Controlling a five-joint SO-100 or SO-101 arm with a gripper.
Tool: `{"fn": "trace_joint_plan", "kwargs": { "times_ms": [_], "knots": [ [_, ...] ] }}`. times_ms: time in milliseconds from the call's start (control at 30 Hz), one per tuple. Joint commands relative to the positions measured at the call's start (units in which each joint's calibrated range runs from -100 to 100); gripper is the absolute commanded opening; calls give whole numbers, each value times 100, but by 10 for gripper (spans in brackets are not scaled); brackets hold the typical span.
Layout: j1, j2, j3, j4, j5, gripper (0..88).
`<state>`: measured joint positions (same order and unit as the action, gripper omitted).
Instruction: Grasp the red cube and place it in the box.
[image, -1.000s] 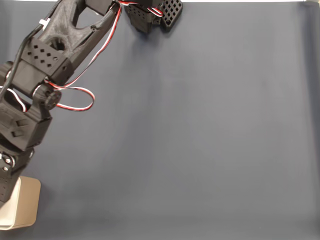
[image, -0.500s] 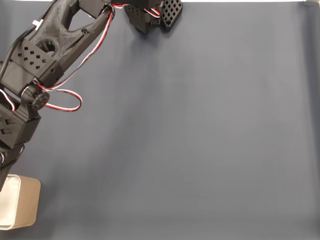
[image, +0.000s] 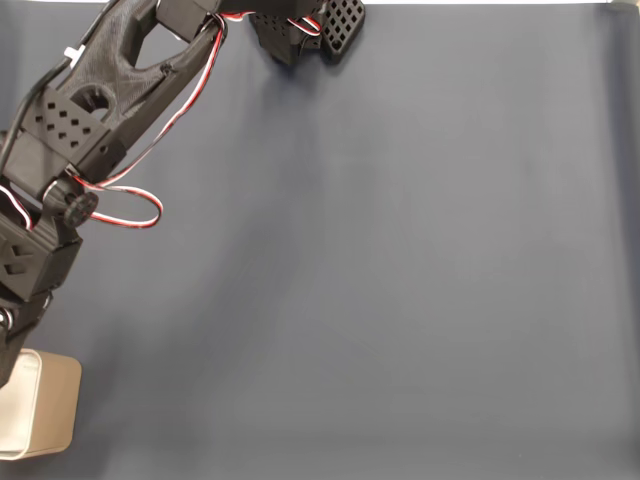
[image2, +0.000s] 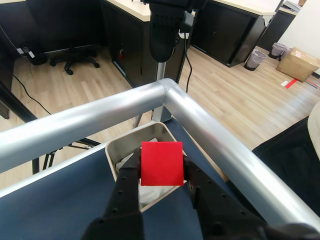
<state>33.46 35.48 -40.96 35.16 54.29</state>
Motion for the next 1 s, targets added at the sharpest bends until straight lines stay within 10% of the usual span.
{"fn": "trace_joint_plan", "kwargs": {
  "times_ms": [0, 967],
  "knots": [
    [-50, -99, -430, -172, 34, 0],
    [-192, -21, -567, -139, 29, 0]
  ]
}}
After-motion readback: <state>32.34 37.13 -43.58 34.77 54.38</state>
